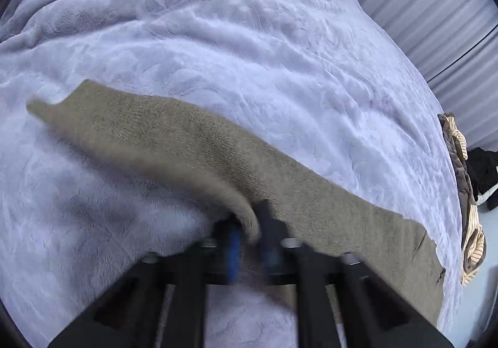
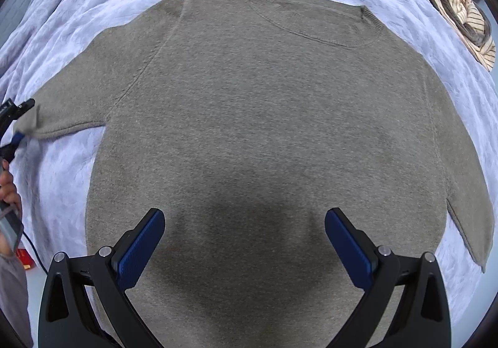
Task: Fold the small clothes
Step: 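Grasp the sweater sleeve with the left gripper and lift it, then lay the held sleeve across the sweater body and open the left gripper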
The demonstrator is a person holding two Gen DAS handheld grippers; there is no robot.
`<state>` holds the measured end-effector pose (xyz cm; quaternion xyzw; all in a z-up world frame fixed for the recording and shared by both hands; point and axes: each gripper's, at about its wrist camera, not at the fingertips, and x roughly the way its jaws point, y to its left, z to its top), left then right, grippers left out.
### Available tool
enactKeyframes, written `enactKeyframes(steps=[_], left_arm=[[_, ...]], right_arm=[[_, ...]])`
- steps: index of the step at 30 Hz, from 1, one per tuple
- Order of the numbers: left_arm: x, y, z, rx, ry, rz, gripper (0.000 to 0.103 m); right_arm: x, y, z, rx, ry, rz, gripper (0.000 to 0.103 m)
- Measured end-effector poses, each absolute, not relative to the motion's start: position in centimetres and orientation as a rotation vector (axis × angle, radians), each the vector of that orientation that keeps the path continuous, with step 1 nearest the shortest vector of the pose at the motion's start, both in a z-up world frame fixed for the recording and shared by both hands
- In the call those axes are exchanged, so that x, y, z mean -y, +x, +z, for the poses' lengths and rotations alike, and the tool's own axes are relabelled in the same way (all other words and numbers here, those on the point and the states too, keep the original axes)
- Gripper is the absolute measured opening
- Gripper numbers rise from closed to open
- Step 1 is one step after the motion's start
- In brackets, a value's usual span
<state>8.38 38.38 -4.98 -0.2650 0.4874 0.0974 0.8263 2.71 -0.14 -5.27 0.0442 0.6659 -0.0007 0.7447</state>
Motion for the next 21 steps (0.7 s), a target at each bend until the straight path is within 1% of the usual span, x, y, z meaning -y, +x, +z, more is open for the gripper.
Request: enactKeyframes(steps=[2, 6, 10, 13, 17, 19, 21], left_arm=[[-37.6, 8.5, -4.8, -1.025, -0.540, 0.190, 0.007], [-34.0, 7.7, -0.7, -0.933, -0.443, 0.077, 0.007], [-25.0, 8.3, 4.2, -0.842, -0.285, -0.149, 0.007], [-16.0, 8.1, 6.7, -0.802, -0.161, -0.333, 0.007], [-3.8, 7.7, 6.2, -0.841, -0.032, -0.552, 0.007], [1.6, 7.0, 4.1, -0.902, 0.046, -0.619, 0.007], [6.1, 5.8, 1.1, -0.978, 0.187, -0.631, 0.007]], right_arm=[[-0.1, 2.5, -5.0, -1.452, 0.103, 0.004, 0.102], [1.6, 2.7, -4.9, -1.427, 0.147, -0.001, 0.102], [3.7, 2.2, -4.8, -1.406, 0.199, -0.029, 0.102], [5.9, 1.3, -4.3, -1.380, 0.246, -0.062, 0.102], [9.9, -0.2, -3.9, -1.343, 0.321, -0.131, 0.102], [12.4, -1.3, -4.4, -1.340, 0.364, -0.181, 0.102], [14.9, -2.5, -5.2, -1.347, 0.406, -0.224, 0.102]])
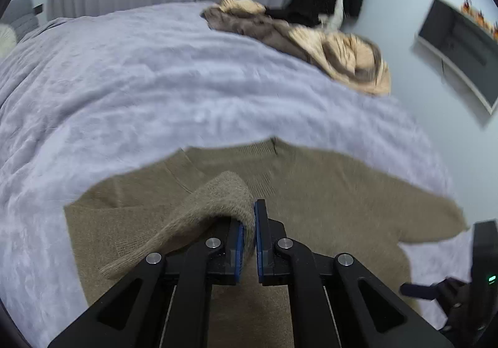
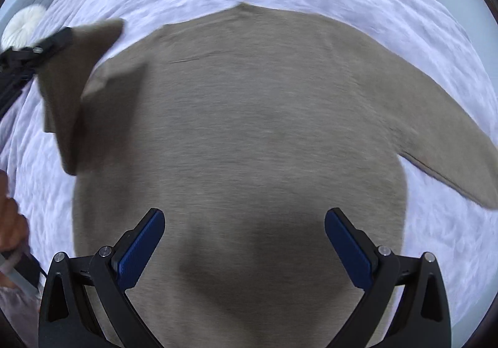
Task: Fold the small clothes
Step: 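Lay the held sleeve across the sweater body and open the left gripper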
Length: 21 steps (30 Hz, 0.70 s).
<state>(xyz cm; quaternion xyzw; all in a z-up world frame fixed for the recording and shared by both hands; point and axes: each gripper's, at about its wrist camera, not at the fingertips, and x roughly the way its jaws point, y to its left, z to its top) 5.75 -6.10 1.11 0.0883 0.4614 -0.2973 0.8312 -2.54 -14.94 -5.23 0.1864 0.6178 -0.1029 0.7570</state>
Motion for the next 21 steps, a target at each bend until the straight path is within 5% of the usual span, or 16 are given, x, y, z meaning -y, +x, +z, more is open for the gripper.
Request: enactKeyframes(steps=[5, 8, 16, 21], left_arm=[[9.1, 3.7, -4.2, -1.107, 0.314, -0.606, 0.013], [8.1, 3.4, -4.3, -1.127, 0.283, -0.549, 0.103], [-1.8, 4.9, 0.3, -1.051, 0.208, -0.343, 0.101], [-9.6, 9.1, -2.1, -1.141, 0.141, -0.111, 0.101]], right_arm=[[19.3, -4.7, -7.6, -1.373, 0.475, -0.292, 0.102], [20.5, -5.1, -8.4, -1.368, 0.484, -0.301, 0.102], [17.2, 0.4, -4.8, -1.202, 0.260, -0.087, 0.102], [7.8, 6.5, -4.7, -1.130, -0.146, 0.128, 0.102]])
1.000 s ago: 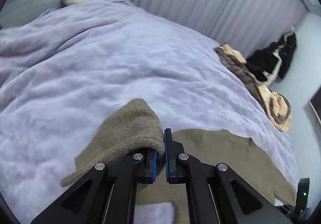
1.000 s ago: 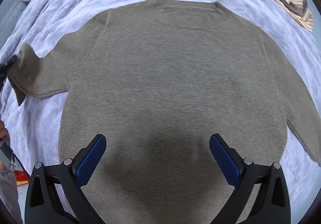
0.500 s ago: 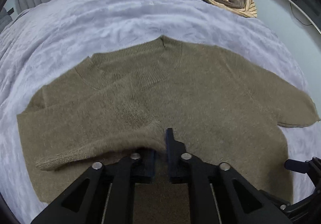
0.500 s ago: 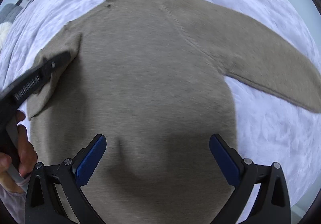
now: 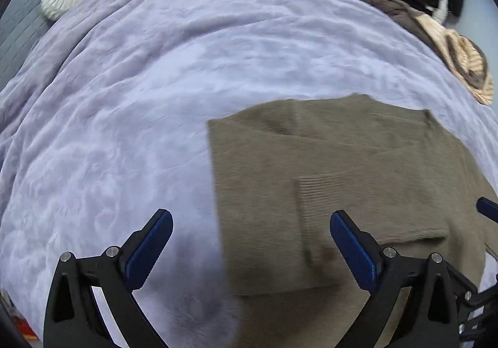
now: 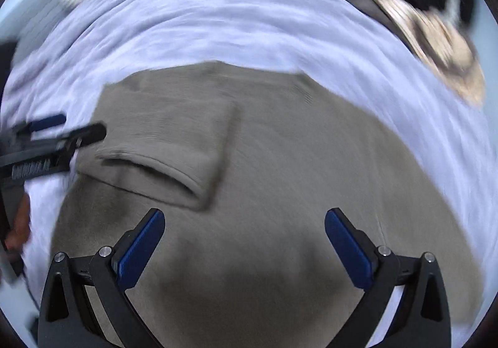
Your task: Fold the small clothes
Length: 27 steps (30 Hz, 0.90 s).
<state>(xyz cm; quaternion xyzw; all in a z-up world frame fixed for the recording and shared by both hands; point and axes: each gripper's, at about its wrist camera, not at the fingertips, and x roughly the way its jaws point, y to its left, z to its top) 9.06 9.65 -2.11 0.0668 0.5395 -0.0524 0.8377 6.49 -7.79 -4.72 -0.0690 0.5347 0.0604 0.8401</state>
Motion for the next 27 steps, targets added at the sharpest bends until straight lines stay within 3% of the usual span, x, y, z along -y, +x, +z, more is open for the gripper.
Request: enactKeyframes(steps=[3, 4, 5, 7, 10, 13, 15, 16, 17, 20, 21, 22, 23, 24, 25, 26, 27], left_arm=[[-11.9, 10.0, -5.2, -1.210, 0.143, -0.040, 0.101], [-12.2, 10.1, -5.9, -1.222, 0.153, -0.033, 0.102], [-12.3, 10.0, -6.5, -1.227, 0.158, -0.037, 0.102], [-12.4, 9.9, -6.7, -1.218, 0.151, -0.039, 0.102], [-12.4, 9.8, -6.9, -1.216, 0.149, -0.044, 0.102], [-12.8, 10.1, -7.3, -1.228, 0.136, -0.062, 0.102], [-12.9, 10.7, -7.3, -1.249, 0.117, -0.075, 0.102], [-12.9, 11.2, -7.1, -1.254, 0.094, -0.092, 0.102], [-12.7, 12.4, -6.7, -1.261, 0.072, -0.108, 0.102], [-12.1, 14.2, -7.1, -1.301, 0.014, -0.173, 0.097], [-11.7, 14.6, -7.3, -1.312, 0.017, -0.184, 0.082], [-11.4, 14.9, -7.4, -1.319, 0.021, -0.196, 0.077], [-11.0, 14.9, -7.4, -1.316, 0.028, -0.206, 0.063], [-10.7, 14.9, -7.2, -1.312, 0.023, -0.242, 0.032], [-10.2, 14.9, -7.0, -1.315, 0.021, -0.284, 0.015], [-9.7, 15.0, -6.6, -1.311, 0.044, -0.285, 0.014], [-9.5, 15.0, -6.2, -1.303, 0.062, -0.296, 0.014]], right_arm=[[2.1, 8.5, -7.2, -1.100, -0.451, 0.148, 0.092], [1.2, 9.1, -8.2, -1.094, -0.535, 0.123, 0.076], [1.2, 9.2, -8.8, -1.096, -0.583, 0.102, 0.045], [2.9, 10.2, -8.4, -1.119, -0.461, 0.078, 0.015], [10.8, 9.0, -4.7, -1.017, 0.109, 0.058, 0.015], [19.6, 5.6, -6.3, -0.958, 0.658, -0.068, 0.016], [24.2, 2.5, -10.0, -0.963, 1.001, -0.130, 0.023], [25.2, 1.5, -11.3, -0.974, 1.079, -0.153, 0.046], [25.9, 0.3, -12.1, -0.967, 1.133, -0.163, 0.057], [26.5, -1.1, -11.9, -0.930, 1.137, -0.140, 0.057], [26.4, -0.9, -11.7, -0.942, 1.105, -0.138, 0.057], [26.0, -0.5, -11.6, -0.954, 1.080, -0.139, 0.057], [25.9, -0.1, -11.6, -0.964, 1.070, -0.143, 0.057], [26.0, 0.3, -11.6, -0.966, 1.080, -0.145, 0.057], [25.9, 1.3, -12.2, -0.967, 1.101, -0.151, 0.057], [26.2, 1.9, -12.5, -0.978, 1.117, -0.157, 0.053], [26.2, 2.5, -12.8, -0.989, 1.117, -0.153, 0.041]])
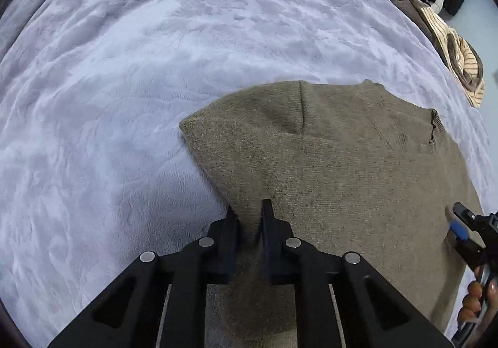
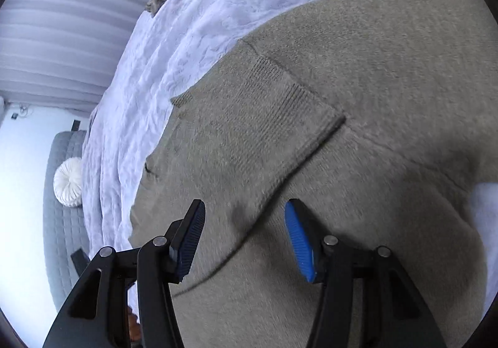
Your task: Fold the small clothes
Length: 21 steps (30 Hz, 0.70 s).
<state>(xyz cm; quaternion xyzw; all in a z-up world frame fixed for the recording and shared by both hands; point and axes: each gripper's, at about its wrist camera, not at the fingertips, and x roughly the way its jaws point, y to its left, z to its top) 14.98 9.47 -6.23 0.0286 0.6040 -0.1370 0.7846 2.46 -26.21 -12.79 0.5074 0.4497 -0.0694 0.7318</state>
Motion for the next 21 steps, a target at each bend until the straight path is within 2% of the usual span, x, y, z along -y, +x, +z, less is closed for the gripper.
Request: enactKeyframes(steps=[1, 6, 9, 10, 11, 12, 13, 14, 15, 16, 17, 21], left_arm=[[-9.4, 15.0, -5.8, -1.293, 0.072, -0.319, 0.014], [-10.2, 15.5, -5.9, -1.300, 0.111, -0.380, 0.014], [-9.8, 15.2, -6.2, -1.301, 0.116, -0.385, 0.015], [-9.9, 15.0, -6.0, -1.298, 0.109, -0.382, 0.016], [-10.0, 14.8, -5.6, -1.290, 0.105, -0.369, 0.022], [-10.3, 14.7, -5.1, -1.285, 0.113, -0.344, 0.033], [-10.6, 14.4, -4.5, -1.270, 0.128, -0.314, 0.042], [-11.1, 13.9, -3.9, -1.245, 0.139, -0.285, 0.067], [-11.6, 13.4, -3.2, -1.216, 0.146, -0.260, 0.083], [-12.1, 12.9, -2.4, -1.173, 0.152, -0.232, 0.084], [-12.7, 12.7, -1.9, -1.160, 0.157, -0.222, 0.084], [-14.4, 12.0, -1.3, -1.159, 0.147, -0.159, 0.084]], right_arm=[[26.2, 2.9, -12.7, -1.011, 1.108, -0.157, 0.007], [25.7, 0.3, -10.4, -0.961, 1.131, -0.139, 0.006], [25.1, -0.6, -12.5, -1.026, 1.115, -0.193, 0.006], [25.2, -0.8, -13.3, -1.020, 1.109, -0.192, 0.006], [25.2, -0.7, -13.6, -1.015, 1.089, -0.187, 0.005], [25.2, -0.6, -13.4, -1.014, 1.075, -0.185, 0.005], [25.0, -0.5, -12.8, -1.018, 1.044, -0.191, 0.011], [24.8, -0.6, -12.1, -1.027, 1.007, -0.203, 0.019], [24.2, -0.5, -11.3, -1.042, 0.971, -0.203, 0.026], [23.6, -0.4, -10.6, -1.043, 0.969, -0.172, 0.043], [22.7, -0.3, -10.1, -1.040, 0.985, -0.124, 0.052], [14.6, 2.0, -10.3, -1.105, 1.103, 0.210, 0.052]])
